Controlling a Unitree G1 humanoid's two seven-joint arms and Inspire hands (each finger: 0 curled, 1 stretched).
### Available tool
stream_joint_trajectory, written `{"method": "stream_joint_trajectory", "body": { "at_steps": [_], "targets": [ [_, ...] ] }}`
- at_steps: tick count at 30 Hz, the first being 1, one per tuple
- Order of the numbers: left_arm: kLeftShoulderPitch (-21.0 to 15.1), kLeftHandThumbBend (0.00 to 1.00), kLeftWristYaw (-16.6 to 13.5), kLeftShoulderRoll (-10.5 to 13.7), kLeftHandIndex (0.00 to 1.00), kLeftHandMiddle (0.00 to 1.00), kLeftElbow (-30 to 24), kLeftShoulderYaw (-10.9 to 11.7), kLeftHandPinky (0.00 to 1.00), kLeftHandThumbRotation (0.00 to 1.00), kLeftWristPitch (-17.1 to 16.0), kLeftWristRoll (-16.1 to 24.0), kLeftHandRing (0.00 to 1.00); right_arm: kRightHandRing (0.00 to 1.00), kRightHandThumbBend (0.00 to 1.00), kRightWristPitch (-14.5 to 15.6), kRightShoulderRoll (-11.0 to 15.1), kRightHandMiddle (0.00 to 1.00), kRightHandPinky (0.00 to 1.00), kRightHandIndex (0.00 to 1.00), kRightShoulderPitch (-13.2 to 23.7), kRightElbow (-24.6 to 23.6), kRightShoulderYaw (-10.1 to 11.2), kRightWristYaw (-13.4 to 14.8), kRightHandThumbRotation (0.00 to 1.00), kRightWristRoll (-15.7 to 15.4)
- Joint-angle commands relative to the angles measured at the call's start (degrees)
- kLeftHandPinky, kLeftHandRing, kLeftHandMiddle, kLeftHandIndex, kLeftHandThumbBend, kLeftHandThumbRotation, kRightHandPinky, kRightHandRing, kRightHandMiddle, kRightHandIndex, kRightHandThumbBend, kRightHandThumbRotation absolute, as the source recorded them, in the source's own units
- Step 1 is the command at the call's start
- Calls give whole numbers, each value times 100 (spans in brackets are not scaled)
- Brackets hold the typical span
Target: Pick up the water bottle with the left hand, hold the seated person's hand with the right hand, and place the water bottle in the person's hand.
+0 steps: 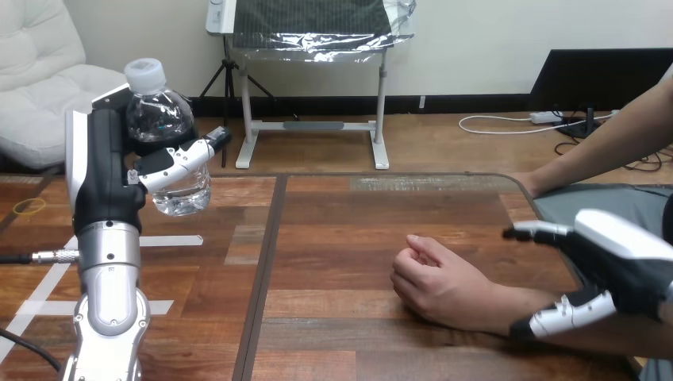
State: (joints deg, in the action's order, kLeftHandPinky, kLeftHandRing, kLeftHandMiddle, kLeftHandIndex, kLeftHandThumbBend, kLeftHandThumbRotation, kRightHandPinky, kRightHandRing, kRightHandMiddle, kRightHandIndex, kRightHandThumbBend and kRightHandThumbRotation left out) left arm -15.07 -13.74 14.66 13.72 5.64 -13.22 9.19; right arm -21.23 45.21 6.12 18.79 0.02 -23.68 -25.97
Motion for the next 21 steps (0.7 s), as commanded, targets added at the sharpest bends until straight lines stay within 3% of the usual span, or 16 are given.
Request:
{"method": "stream_joint_trajectory", "body": {
  "at_steps": [1,14,21],
  "targets": [
    [-218,67,23,-44,42,41,-316,98,29,0,-74,-66,36,91,100,32,139,91,93,90,438,144,-113,36,47,-58],
    [-227,67,30,-26,42,41,-277,80,29,0,-135,-39,36,90,100,299,57,91,79,90,537,424,-343,-3,39,-224],
    [-238,67,53,-28,42,41,-235,92,30,0,-166,-79,36,90,100,244,20,91,77,90,638,689,-528,15,40,-280]
  ]
}}
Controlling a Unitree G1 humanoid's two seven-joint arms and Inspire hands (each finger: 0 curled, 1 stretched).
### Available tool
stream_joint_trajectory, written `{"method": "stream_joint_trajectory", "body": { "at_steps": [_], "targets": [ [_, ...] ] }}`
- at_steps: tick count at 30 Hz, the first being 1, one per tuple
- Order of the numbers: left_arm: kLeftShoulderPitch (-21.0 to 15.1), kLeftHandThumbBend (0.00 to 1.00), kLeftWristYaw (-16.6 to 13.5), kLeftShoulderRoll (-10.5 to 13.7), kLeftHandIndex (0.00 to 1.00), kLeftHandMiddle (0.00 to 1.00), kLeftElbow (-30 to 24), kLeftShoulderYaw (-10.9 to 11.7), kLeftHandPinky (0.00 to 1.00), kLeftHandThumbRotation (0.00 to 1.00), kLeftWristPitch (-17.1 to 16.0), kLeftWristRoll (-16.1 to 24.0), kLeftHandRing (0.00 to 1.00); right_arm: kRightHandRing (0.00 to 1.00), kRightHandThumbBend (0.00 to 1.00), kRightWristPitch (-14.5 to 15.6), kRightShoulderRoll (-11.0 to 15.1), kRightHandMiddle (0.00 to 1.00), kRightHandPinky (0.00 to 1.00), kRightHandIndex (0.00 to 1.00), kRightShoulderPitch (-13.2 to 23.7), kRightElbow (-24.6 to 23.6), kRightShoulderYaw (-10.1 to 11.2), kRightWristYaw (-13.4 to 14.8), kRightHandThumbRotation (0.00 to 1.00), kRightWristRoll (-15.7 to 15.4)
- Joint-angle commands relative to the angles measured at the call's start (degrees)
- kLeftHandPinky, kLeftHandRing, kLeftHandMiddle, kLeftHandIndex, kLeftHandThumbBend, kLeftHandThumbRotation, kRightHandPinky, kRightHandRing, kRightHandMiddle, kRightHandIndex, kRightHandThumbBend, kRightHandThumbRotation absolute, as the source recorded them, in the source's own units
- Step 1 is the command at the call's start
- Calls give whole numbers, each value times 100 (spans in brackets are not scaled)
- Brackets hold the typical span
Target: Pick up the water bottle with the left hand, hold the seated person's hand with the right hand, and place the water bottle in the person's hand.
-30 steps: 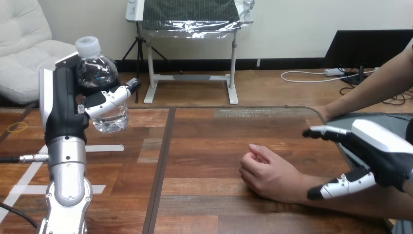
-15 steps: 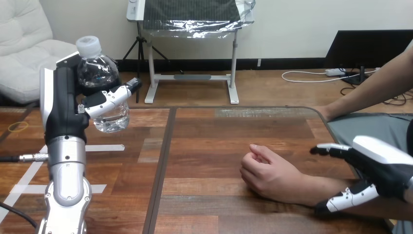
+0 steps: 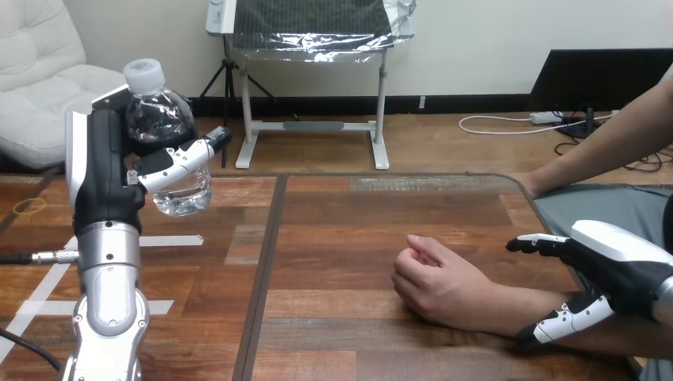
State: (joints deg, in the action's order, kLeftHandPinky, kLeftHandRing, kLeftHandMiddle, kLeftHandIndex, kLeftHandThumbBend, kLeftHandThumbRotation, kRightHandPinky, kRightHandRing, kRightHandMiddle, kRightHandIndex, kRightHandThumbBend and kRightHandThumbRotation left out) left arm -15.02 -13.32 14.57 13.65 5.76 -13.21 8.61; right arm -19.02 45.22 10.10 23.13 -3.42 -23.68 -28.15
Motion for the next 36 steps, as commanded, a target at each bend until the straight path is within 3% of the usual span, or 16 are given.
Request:
{"method": "stream_joint_trajectory", "body": {
  "at_steps": [1,8,17,21,36],
  "targets": [
    [-245,67,18,-22,42,40,-221,83,30,0,-175,-34,36,90,100,29,13,91,76,90,251,282,-204,7,41,-61],
    [-259,67,22,-22,41,40,-199,94,29,0,-204,-46,35,89,100,37,-17,91,75,90,318,448,-363,42,44,-113],
    [-272,67,31,-1,41,40,-144,104,29,0,-244,-43,35,89,100,311,-125,91,72,91,347,446,-533,-28,39,-157],
    [-278,67,29,8,41,40,-126,105,29,0,-273,-32,35,89,100,583,-166,91,72,91,363,415,-606,-123,38,-177],
    [-278,67,109,-17,41,40,-171,138,29,0,-261,-133,35,86,100,783,-312,89,68,89,409,527,-863,-72,36,-175]
  ]
}}
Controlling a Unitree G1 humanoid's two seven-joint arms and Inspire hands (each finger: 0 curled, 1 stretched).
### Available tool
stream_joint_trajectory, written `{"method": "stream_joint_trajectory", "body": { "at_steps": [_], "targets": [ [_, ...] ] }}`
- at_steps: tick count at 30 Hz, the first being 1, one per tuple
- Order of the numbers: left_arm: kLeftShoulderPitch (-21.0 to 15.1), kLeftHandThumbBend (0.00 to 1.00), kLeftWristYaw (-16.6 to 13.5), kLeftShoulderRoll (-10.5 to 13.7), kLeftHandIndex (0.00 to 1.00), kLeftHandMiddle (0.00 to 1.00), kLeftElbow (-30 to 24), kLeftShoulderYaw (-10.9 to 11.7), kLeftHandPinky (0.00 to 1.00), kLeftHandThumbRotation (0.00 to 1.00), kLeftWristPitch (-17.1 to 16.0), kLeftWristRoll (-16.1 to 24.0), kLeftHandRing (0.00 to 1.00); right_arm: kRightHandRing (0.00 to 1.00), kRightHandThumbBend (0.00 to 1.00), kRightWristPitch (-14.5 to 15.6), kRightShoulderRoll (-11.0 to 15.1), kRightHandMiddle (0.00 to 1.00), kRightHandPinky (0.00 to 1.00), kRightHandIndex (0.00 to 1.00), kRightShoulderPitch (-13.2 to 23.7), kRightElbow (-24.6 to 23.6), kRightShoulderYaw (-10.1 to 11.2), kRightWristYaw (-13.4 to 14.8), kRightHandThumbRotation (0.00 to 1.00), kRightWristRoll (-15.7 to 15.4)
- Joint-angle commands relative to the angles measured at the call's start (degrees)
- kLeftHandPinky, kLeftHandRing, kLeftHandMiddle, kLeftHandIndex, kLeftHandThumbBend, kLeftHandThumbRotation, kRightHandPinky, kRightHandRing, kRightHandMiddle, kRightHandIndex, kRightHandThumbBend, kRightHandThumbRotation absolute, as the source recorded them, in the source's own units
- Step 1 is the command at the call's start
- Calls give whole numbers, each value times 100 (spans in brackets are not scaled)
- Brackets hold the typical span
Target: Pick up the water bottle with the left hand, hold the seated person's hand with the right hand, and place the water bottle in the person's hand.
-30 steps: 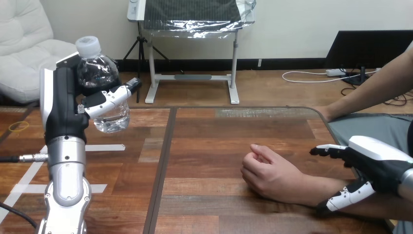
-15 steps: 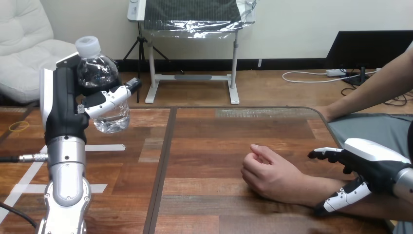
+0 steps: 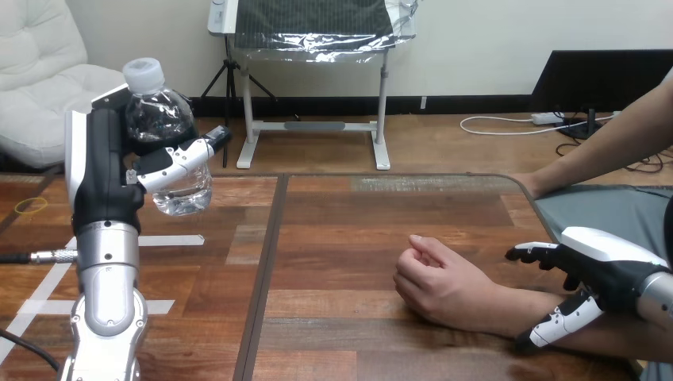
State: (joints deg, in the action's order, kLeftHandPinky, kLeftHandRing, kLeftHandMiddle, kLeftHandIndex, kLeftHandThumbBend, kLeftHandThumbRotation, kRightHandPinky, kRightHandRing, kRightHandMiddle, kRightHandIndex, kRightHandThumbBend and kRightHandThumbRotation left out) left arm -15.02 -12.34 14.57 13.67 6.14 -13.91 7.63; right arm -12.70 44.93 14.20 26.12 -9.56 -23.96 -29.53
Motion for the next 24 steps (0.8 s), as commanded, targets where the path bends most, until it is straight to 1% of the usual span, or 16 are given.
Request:
{"method": "stream_joint_trajectory", "body": {
  "at_steps": [1,6,8,12,18,22,24],
  "targets": [
    [-279,67,11,-15,41,40,-176,100,29,0,-188,-42,35,86,100,179,-302,89,67,89,7,241,-268,-66,36,-34],
    [-278,67,4,-1,41,40,-187,100,29,0,-185,-38,35,85,100,198,-317,88,66,88,26,264,-372,-87,36,-45],
    [-277,67,4,1,42,40,-191,109,29,0,-182,-43,35,84,100,300,-341,87,65,87,51,280,-417,-178,37,-31],
    [-274,66,15,3,42,40,-230,123,29,0,-152,-47,35,81,100,406,-390,86,63,86,68,307,-449,-259,36,21],
    [-279,66,14,-1,42,41,-244,158,29,0,-166,-65,36,77,100,604,-430,85,59,84,109,336,-568,-314,34,-75],
    [-279,66,22,-9,42,41,-269,185,30,0,-141,-93,36,76,100,550,-443,84,59,83,165,452,-656,-376,33,-75],
    [-284,66,36,-14,42,41,-257,200,30,0,-155,-118,36,77,100,527,-444,84,61,82,189,495,-697,-401,33,-85]
  ]
}}
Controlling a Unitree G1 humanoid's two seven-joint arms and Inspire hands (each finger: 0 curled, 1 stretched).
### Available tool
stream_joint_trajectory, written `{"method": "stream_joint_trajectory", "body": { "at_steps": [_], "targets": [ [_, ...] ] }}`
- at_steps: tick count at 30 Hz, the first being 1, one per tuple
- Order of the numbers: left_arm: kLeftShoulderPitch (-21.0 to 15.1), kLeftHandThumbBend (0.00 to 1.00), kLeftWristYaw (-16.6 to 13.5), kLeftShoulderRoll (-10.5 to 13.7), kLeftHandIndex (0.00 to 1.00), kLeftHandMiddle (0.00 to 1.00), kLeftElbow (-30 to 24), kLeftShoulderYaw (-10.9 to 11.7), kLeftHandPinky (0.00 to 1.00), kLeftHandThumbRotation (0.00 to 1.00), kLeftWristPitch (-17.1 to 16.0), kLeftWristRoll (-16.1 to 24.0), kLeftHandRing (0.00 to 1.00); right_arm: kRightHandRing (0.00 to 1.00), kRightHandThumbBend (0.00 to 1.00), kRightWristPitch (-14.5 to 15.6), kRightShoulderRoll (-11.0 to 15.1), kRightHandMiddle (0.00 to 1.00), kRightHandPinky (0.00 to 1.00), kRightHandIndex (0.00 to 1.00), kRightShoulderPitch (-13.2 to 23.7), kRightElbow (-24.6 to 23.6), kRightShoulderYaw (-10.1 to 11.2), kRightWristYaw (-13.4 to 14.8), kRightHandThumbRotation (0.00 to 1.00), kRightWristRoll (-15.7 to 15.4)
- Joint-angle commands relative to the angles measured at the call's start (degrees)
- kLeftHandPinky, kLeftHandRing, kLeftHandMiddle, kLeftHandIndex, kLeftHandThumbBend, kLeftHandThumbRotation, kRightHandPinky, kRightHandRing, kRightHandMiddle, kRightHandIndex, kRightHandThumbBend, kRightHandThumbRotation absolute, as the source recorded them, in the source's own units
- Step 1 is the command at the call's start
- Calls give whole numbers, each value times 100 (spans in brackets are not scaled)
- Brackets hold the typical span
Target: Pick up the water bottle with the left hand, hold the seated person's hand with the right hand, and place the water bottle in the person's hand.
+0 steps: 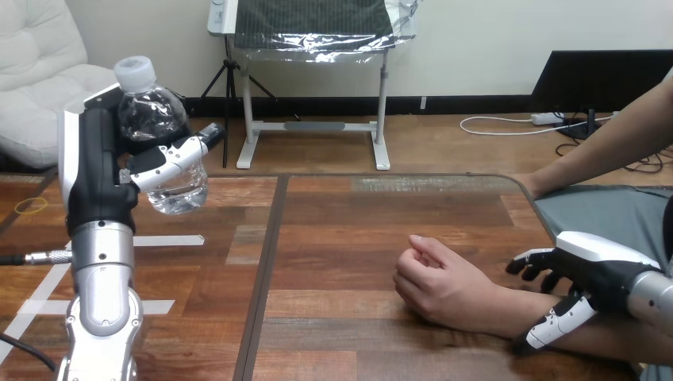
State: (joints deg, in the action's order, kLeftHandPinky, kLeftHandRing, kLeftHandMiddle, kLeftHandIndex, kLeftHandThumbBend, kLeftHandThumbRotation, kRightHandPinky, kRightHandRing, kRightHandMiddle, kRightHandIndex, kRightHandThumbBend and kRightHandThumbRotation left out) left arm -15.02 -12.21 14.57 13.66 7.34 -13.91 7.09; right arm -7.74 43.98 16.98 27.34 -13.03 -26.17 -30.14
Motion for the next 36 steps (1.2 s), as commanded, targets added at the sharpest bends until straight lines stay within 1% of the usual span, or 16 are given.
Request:
{"method": "stream_joint_trajectory", "body": {
  "at_steps": [1,3,6,10,11,13,18,21,25,29,34,36],
  "targets": [
    [-287,66,26,-21,42,41,-262,91,30,0,-151,-81,36,77,100,-7,-343,84,61,82,-72,404,-391,-202,33,-47],
    [-290,65,29,-33,42,41,-272,102,30,0,-143,-94,36,77,98,-54,-334,82,64,81,-50,444,-438,-220,37,-71],
    [-296,65,46,-51,42,41,-287,125,30,0,-138,-124,36,77,96,-67,-335,81,66,80,-35,454,-479,-327,42,-42],
    [-297,65,42,-48,42,41,-321,134,30,0,-100,-115,36,77,94,-48,-337,80,68,79,-17,462,-561,-430,49,-66],
    [-296,65,36,-48,42,41,-337,133,31,0,-83,-110,37,77,93,-41,-337,80,69,79,-10,464,-583,-453,53,-79],
    [-295,65,20,-41,42,41,-357,130,31,0,-70,-87,37,76,93,-30,-342,80,69,79,-5,454,-619,-498,56,-92],
    [-306,65,11,-26,42,41,-342,138,31,0,-88,-76,37,71,94,44,-364,77,64,78,1,422,-677,-570,62,-116],
    [-314,65,44,-32,42,41,-327,154,31,0,-116,-138,37,67,96,40,-381,74,59,78,-3,421,-703,-566,63,-114],
    [-321,65,56,-35,42,41,-331,167,31,0,-98,-169,37,64,98,29,-403,71,56,78,11,450,-750,-580,63,-128],
    [-318,65,43,-36,42,41,-351,174,31,0,-68,-167,37,59,97,56,-439,67,52,79,31,503,-772,-615,61,-118],
    [-324,65,28,-37,42,41,-371,189,31,0,-56,-163,37,56,96,85,-482,64,49,79,14,511,-771,-609,58,-107],
    [-327,65,19,-38,42,41,-380,194,31,0,-48,-155,37,56,96,88,-490,64,49,79,7,507,-771,-605,57,-107]
  ]
}}
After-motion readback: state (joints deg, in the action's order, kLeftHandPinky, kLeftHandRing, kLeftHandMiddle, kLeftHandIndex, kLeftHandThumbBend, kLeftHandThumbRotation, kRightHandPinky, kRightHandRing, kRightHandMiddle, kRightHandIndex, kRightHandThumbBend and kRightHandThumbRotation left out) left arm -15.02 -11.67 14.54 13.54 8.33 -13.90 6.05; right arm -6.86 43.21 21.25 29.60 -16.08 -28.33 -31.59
